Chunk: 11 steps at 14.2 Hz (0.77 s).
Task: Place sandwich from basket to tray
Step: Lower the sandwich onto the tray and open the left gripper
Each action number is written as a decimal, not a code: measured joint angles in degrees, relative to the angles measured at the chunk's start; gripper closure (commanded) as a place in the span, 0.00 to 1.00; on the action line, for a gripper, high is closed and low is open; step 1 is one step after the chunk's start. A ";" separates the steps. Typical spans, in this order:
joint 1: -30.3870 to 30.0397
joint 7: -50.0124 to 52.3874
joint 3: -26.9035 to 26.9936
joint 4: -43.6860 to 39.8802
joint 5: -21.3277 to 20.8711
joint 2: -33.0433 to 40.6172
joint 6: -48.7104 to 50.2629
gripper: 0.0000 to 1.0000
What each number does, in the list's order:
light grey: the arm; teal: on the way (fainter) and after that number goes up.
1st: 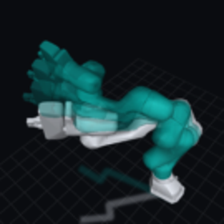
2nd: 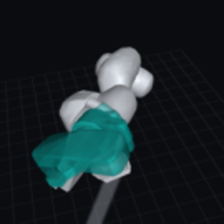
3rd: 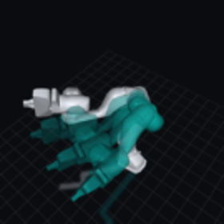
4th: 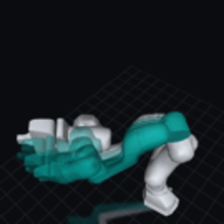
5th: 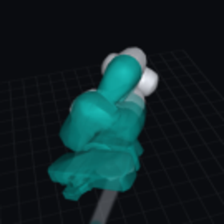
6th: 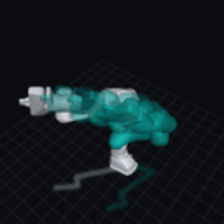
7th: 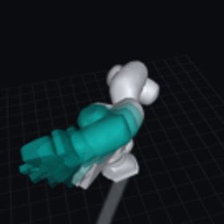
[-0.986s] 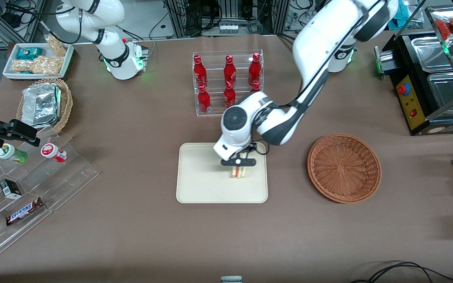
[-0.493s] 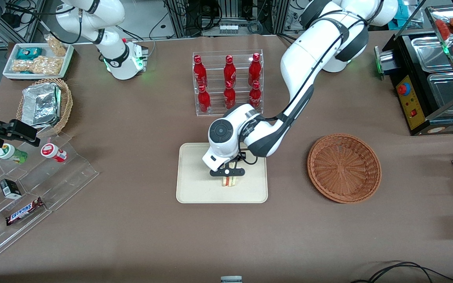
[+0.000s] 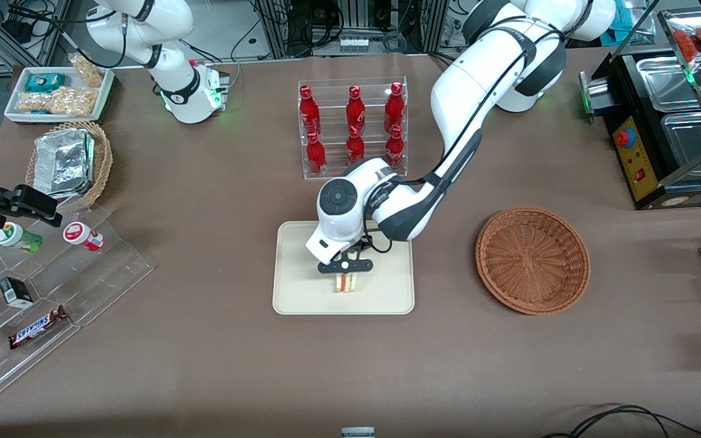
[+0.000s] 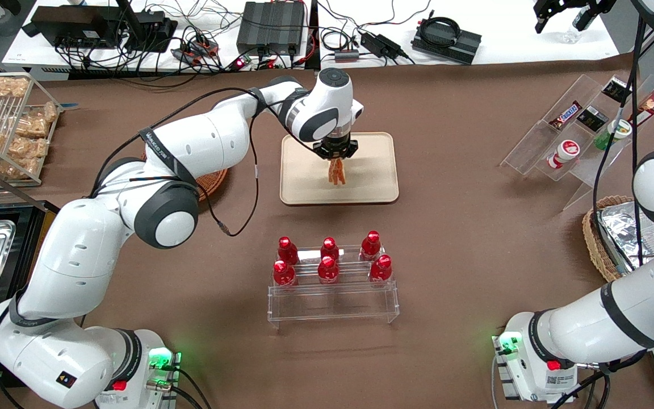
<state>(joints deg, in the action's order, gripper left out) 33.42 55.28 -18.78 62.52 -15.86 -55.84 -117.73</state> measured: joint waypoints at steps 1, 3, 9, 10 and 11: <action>0.02 0.98 0.00 -0.08 -0.02 0.00 -0.55 0.00; 0.02 1.80 0.07 -0.31 -0.05 0.00 -0.69 0.00; 0.05 2.00 1.59 -1.70 -0.23 0.65 5.13 0.00; 0.02 2.00 1.86 -2.30 -0.23 1.58 7.50 0.00; -0.07 1.86 2.04 -3.02 -0.22 3.40 10.24 0.00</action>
<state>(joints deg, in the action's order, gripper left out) 33.35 57.14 -16.74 59.50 -16.08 -52.45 -107.49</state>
